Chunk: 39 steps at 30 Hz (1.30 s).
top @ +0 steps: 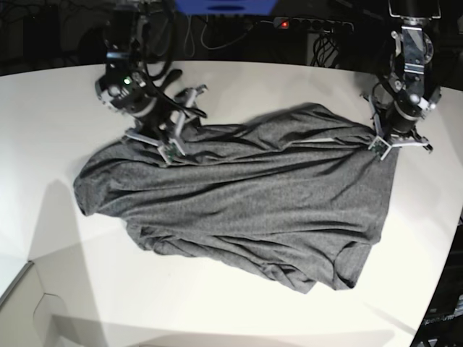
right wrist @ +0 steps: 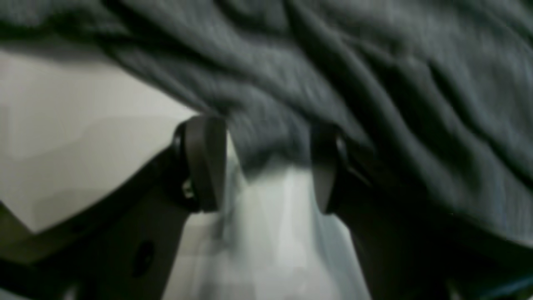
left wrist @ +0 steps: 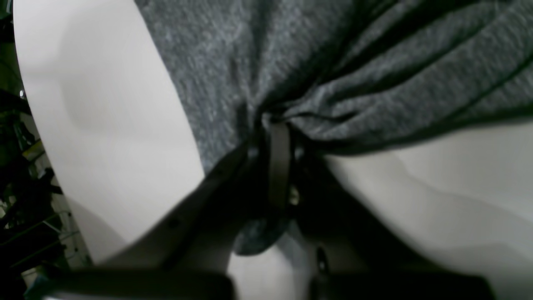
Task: Layout the t-shirt on the table in an organized manner, then fold the t-shirt properly
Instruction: 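Move the right gripper along the shirt edge toward the collar, then grasp the shirt edge with the right gripper beside the left gripper's hold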
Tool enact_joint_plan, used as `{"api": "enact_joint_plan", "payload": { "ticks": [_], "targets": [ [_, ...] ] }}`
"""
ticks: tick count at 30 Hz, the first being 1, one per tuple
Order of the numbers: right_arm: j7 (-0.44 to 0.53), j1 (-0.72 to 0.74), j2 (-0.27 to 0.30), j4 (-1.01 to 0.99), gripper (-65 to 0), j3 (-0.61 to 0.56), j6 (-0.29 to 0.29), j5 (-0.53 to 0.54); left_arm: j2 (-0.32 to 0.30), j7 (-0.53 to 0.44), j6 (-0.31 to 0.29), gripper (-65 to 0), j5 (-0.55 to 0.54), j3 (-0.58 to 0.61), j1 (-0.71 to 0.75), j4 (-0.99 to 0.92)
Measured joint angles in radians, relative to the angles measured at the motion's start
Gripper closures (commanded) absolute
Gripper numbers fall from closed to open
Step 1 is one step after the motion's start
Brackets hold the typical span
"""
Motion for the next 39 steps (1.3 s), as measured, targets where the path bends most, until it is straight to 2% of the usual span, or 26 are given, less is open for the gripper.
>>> {"api": "enact_joint_plan", "payload": {
  "ticks": [4,6,8,11,12,18,20,24,26,31,35,39],
  "targets": [
    [-0.003,0.02,0.0,-0.033,-32.7,-0.016,0.0,0.0,0.0,0.0,0.0,0.0,0.0,0.001,0.001,0.0],
    [-0.002,0.032,0.002,-0.06,-29.5,-0.015,0.0,0.0,0.0,0.0,0.0,0.0,0.0,0.001,0.0,0.0],
    [0.0,0.033,0.008,-0.071,-21.5,-0.016,0.0,0.0,0.0,0.002,0.0,0.0,0.0,0.0,-0.006,-0.002],
    [-0.009,0.006,0.031,-0.043,-2.8,-0.008,0.0,0.0,0.0,0.001,0.0,0.0,0.0,0.0,-0.011,-0.003],
    [-0.014,-0.013,0.031,-0.008,0.0,-0.001,-0.003,-0.006,0.0,0.005,0.0,0.0,0.0,-0.002,-0.013,-0.004],
    [-0.007,-0.153,0.027,0.262,0.0,-0.005,-0.006,0.0,0.009,0.008,-0.007,0.0,0.0,-0.037,-0.044,0.02],
    [0.008,-0.178,0.027,0.297,0.0,-0.005,-0.006,0.007,0.007,0.007,-0.004,0.0,0.0,-0.04,-0.051,0.042],
    [-0.011,-0.196,0.032,0.292,0.0,-0.005,-0.007,0.003,0.006,0.008,-0.005,0.0,0.0,-0.039,-0.049,0.045],
    [0.001,-0.224,0.065,0.28,0.0,-0.014,-0.006,0.01,0.005,0.008,-0.005,0.0,0.0,-0.037,-0.048,0.047],
    [-0.014,-0.255,0.071,0.158,0.0,-0.01,-0.003,0.004,0.01,0.008,-0.005,0.0,0.0,-0.033,-0.049,0.045],
    [0.0,-0.254,0.091,0.134,0.0,-0.011,-0.003,0.008,0.011,0.008,-0.007,0.0,0.0,-0.032,-0.049,0.041],
    [-0.001,-0.255,0.092,0.137,-10.6,-0.01,-0.003,0.006,0.011,0.008,-0.007,0.0,0.0,-0.032,-0.048,0.041]
  ]
}}
